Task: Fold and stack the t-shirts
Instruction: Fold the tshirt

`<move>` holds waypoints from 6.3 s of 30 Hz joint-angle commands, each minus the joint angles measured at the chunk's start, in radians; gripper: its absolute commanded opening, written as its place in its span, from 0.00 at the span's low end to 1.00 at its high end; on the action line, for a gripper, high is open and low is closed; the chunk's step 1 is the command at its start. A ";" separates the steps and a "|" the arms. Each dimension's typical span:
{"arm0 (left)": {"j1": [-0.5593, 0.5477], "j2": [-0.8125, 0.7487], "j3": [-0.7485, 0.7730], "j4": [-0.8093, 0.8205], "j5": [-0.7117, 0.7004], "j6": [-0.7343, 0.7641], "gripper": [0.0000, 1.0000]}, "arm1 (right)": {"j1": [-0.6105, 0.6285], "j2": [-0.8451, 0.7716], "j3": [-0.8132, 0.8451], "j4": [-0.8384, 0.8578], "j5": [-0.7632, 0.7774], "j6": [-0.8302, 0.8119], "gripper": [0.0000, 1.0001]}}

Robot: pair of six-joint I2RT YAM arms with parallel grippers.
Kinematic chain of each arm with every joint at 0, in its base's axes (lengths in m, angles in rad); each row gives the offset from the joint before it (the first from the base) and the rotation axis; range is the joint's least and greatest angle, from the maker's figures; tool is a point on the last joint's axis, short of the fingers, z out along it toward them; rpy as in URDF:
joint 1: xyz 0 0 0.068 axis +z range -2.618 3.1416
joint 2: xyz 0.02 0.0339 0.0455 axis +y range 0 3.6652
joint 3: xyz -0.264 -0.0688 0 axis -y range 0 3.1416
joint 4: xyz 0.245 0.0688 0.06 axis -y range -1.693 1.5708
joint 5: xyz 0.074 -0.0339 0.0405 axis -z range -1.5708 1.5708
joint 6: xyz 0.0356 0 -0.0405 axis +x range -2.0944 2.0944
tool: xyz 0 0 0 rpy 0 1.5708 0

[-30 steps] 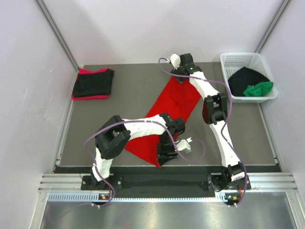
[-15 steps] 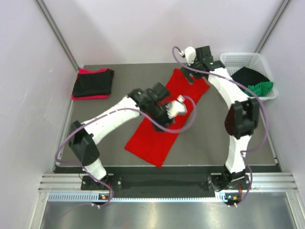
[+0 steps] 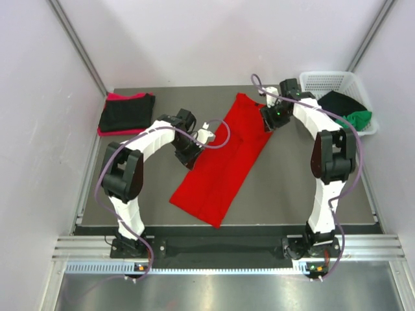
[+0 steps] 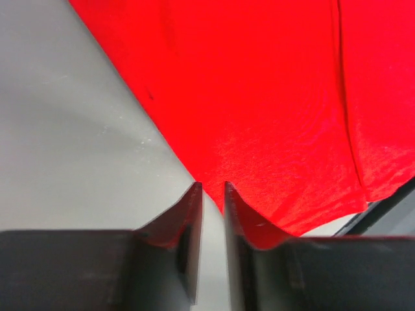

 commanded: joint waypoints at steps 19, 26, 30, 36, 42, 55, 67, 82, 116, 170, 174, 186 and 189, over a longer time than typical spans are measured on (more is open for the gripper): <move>0.014 0.088 -0.048 -0.027 0.165 0.018 0.00 | -0.097 0.392 0.394 -0.043 -0.049 -0.059 0.41; -0.013 0.093 -0.106 0.003 0.168 0.003 0.00 | -0.092 0.473 0.502 -0.026 -0.047 -0.053 0.43; -0.041 0.105 -0.122 0.028 0.168 -0.015 0.00 | -0.088 0.513 0.541 -0.011 -0.046 -0.053 0.44; -0.099 0.127 -0.135 0.052 0.160 -0.038 0.00 | -0.069 0.561 0.614 0.014 -0.044 -0.054 0.47; -0.211 0.142 -0.175 0.094 0.137 -0.052 0.00 | -0.049 0.596 0.655 0.029 -0.050 -0.054 0.49; -0.476 0.289 -0.134 0.138 0.139 -0.120 0.00 | 0.009 0.653 0.748 0.054 -0.041 -0.074 0.53; -0.568 0.390 0.019 0.092 0.151 -0.153 0.00 | 0.052 0.665 0.769 0.054 -0.032 -0.096 0.60; -0.432 -0.393 -0.042 0.072 -0.099 -0.550 0.61 | -0.023 -0.306 -0.167 0.213 -0.212 0.331 0.58; -0.033 -0.441 -0.806 0.407 0.234 -1.114 0.60 | 0.343 -0.538 -1.124 0.293 -0.340 0.894 0.55; 0.094 -0.002 0.030 0.378 0.140 -0.828 0.00 | 0.041 -0.352 -0.571 0.347 -0.403 0.728 0.00; 0.102 0.030 0.046 0.393 0.142 -0.822 0.00 | 0.027 -0.301 -0.543 0.354 -0.397 0.704 0.00; 0.102 0.150 0.171 0.405 0.150 -0.795 0.00 | 0.023 -0.206 -0.449 0.362 -0.374 0.676 0.00; 0.106 0.182 0.213 0.407 0.131 -0.793 0.00 | 0.017 -0.180 -0.422 0.357 -0.357 0.659 0.00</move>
